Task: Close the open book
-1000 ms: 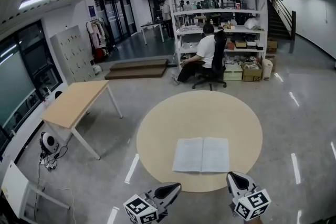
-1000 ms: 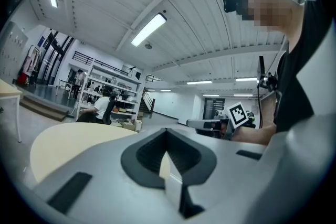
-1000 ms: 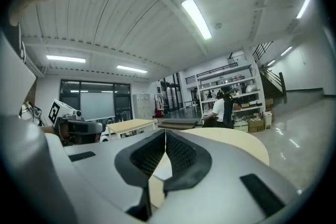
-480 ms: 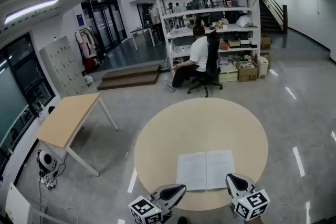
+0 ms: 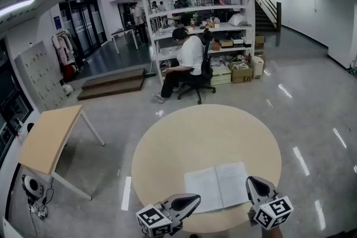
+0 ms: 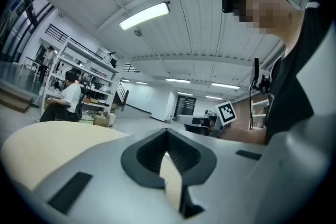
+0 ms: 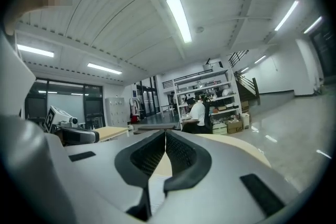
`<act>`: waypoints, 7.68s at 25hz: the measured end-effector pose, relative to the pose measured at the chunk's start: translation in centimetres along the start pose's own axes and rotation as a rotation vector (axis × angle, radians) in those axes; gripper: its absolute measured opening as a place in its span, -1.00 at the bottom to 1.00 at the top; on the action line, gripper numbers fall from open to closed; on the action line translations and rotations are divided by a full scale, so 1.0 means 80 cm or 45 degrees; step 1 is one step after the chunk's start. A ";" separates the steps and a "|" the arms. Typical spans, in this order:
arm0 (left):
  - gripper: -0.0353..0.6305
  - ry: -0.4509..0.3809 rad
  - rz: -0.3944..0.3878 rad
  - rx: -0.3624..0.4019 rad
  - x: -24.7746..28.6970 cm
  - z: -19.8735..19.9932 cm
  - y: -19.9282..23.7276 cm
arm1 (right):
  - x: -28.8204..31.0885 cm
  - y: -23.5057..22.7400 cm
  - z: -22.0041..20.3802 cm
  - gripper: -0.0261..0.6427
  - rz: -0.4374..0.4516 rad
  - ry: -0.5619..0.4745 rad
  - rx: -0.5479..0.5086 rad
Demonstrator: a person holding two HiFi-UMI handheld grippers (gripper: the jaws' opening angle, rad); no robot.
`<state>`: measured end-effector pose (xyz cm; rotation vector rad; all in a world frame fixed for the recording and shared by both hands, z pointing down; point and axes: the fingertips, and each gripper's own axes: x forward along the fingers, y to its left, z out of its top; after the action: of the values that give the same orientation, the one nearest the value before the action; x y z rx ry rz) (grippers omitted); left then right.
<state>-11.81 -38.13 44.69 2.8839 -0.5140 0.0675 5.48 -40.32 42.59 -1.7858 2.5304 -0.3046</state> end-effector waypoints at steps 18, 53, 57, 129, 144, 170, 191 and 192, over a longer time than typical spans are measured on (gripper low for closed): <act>-0.92 0.200 0.032 -0.138 0.002 -0.035 0.003 | -0.033 -0.021 -0.149 -0.65 -0.266 0.312 0.553; -0.92 0.670 0.016 -0.348 0.105 -0.242 0.046 | 0.026 -0.070 -0.383 -0.34 -0.395 0.449 1.631; -0.92 0.666 0.022 -0.345 0.099 -0.236 0.046 | 0.022 -0.074 -0.387 -0.48 -0.456 0.450 1.613; -0.92 0.371 0.519 -0.555 -0.046 -0.230 0.094 | 0.088 0.041 -0.426 -0.80 0.394 1.459 -1.137; -0.92 0.349 0.502 -0.495 -0.020 -0.206 0.122 | 0.110 0.035 -0.354 -0.50 0.540 1.217 -0.503; -0.92 0.018 0.310 -0.291 0.011 -0.073 0.133 | 0.100 -0.015 -0.125 -0.93 0.177 0.508 0.035; -0.92 -0.031 0.441 -0.171 0.023 -0.046 -0.124 | -0.111 -0.014 -0.063 -0.93 0.384 0.367 -0.021; -0.92 -0.031 0.461 -0.168 0.022 -0.046 -0.143 | -0.130 -0.021 -0.061 -0.93 0.380 0.366 -0.018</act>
<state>-6.26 -27.43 46.12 2.6334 -0.9987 0.0519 9.94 -30.45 46.73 -1.4263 2.9483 -0.5670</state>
